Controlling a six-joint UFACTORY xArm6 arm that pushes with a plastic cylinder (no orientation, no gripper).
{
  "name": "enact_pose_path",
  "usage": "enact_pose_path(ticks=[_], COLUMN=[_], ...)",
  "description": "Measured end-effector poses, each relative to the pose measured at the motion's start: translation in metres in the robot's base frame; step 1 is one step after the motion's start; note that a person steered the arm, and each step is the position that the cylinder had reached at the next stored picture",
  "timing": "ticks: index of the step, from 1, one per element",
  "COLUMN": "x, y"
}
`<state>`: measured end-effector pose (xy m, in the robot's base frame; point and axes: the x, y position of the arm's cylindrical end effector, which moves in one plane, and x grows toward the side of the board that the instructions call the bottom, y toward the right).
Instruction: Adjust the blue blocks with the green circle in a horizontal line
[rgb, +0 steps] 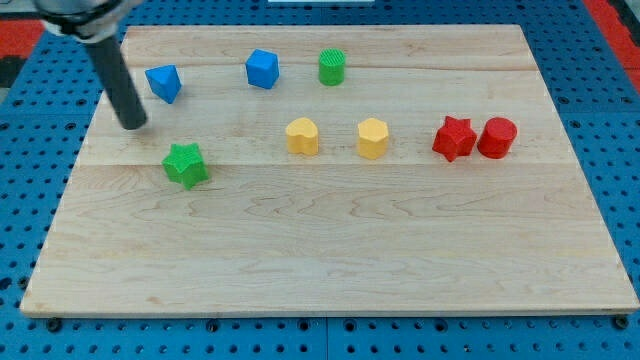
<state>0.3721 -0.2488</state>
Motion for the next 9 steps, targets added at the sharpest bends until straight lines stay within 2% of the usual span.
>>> enact_pose_path(ticks=[2, 3, 4, 5, 6, 7, 9], x=[-0.041, -0.021, -0.046, -0.070, -0.068, -0.037, -0.063], y=[0.072, 0.065, -0.007, 0.024, 0.025, 0.022, 0.076])
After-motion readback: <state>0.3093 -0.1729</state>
